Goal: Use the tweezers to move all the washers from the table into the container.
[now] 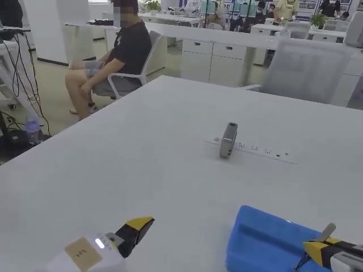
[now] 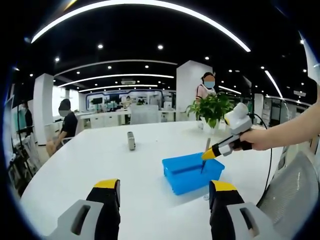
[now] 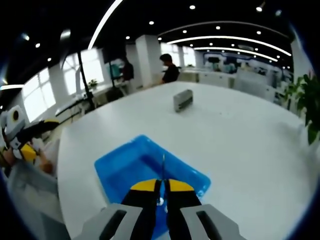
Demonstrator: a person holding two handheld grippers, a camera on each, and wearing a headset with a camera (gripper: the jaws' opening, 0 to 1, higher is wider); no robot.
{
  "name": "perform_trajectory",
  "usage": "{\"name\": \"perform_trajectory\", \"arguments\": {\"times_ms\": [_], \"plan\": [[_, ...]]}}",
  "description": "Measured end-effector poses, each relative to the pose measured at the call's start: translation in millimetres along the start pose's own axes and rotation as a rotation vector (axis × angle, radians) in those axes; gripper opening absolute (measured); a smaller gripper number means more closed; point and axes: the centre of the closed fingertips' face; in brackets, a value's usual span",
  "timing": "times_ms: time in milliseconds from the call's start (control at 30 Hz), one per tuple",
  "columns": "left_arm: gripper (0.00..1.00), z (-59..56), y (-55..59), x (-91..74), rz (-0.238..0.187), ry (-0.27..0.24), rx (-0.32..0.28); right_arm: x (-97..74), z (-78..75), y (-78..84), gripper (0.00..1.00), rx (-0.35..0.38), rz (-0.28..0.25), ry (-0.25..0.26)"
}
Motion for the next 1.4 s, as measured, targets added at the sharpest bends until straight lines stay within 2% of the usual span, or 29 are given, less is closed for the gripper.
{"name": "perform_trajectory", "arguments": {"times_ms": [267,400,567,767,967,1100,1133,1167,1233,1400], "plan": [[0.72,1.3,-0.1,-0.3,-0.001,-0.008,-0.001,-0.4,1.8,3.0,0.03,-0.022,0.003,-0.016],[0.72,1.7,-0.1,-0.4,-0.001,-0.009,-0.004,-8.7,2.3,-8.0,0.03,-0.009,-0.05,0.003],[0.72,1.1,-0.1,-0.4,0.0,-0.007,0.001,-20.0,8.4,-15.7,0.03,0.012,-0.09,-0.005],[0.71,0.5,-0.1,-0.6,0.0,-0.004,0.001,-35.1,23.1,-23.8,0.03,0.009,-0.135,-0.022],[0.71,-0.3,0.2,-0.4,0.002,-0.001,0.001,-47.2,50.6,-23.0,0.03,0.011,-0.157,-0.079],[0.71,-0.8,0.5,-0.3,0.005,0.001,0.003,-51.5,71.6,-18.1,0.03,0.007,-0.155,-0.132],[0.71,-0.9,0.6,-0.2,0.005,0.002,0.003,-52.0,78.7,-15.7,0.03,0.007,-0.151,-0.158],[0.71,-1.0,0.6,-0.2,0.005,0.002,0.004,-52.0,80.5,-14.7,0.03,0.007,-0.149,-0.165],[0.7,-0.9,1.0,-0.1,0.008,0.002,0.005,-50.5,90.6,-6.3,0.03,0.002,-0.131,-0.199],[0.7,-1.7,2.5,0.3,0.016,0.007,0.007,-41.6,98.0,19.6,0.03,-0.002,-0.066,-0.222]]}}
Point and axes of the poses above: the centre of the closed fingertips' face, and the gripper's own axes: x roughly forward along the fingers, z roughly to its left, y roughly out of its underside, and after that the axes turned 11 degrees about x, right-handed
